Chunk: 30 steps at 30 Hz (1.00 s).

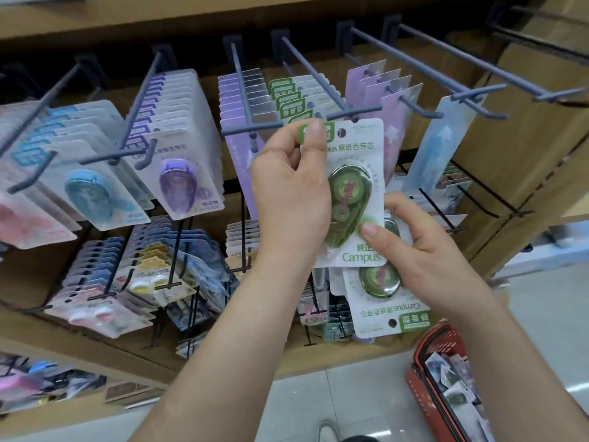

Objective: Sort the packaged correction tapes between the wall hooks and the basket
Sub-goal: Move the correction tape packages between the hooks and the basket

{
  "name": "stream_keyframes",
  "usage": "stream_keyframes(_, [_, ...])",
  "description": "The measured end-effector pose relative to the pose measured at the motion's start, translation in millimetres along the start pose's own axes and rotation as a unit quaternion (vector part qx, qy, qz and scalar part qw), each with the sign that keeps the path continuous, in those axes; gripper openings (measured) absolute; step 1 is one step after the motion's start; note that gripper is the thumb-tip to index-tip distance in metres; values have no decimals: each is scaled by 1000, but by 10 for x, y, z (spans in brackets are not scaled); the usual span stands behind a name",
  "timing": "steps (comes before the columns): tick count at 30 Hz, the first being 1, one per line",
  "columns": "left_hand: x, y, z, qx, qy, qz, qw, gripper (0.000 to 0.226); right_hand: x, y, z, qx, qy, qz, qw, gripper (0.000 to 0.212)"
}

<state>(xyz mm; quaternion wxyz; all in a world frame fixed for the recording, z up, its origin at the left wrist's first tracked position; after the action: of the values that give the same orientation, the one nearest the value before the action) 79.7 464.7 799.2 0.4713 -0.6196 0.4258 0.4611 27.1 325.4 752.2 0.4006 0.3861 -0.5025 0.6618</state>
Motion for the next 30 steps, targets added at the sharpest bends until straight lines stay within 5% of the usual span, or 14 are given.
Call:
stream_keyframes(9, [33, 70, 41, 24, -48, 82, 995, 29, 0, -88, 18, 1, -21, -31, 999, 21])
stream_keyframes(15, [113, 437, 281, 110, -127, -34, 985, 55, -113, -143, -51, -16, -89, -69, 994, 30])
stream_keyframes(19, [291, 324, 292, 66, -162, -21, 984, 44, -190, -88, -15, -55, -97, -99, 989, 36])
stream_keyframes(24, [387, 119, 159, 7, -211, -10, 977, 47, -272, 98, 159, -151, -97, -118, 977, 16])
stream_keyframes(30, [434, 103, 160, 51, -333, -3, 942, 56, -201, 162, 173, -224, -100, -83, 966, 25])
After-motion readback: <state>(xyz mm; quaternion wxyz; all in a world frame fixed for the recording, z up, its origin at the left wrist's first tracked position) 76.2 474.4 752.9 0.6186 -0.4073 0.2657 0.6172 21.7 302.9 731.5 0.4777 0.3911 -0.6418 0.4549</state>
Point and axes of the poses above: each hand's wrist, its own y-axis away from the middle knuckle, its own z-axis out of the back of the hand, x = y × z, the point moved 2 cm from there along -y, towards the middle knuckle, and after that the axes turned 8 degrees about z, right-handed, at the moved point
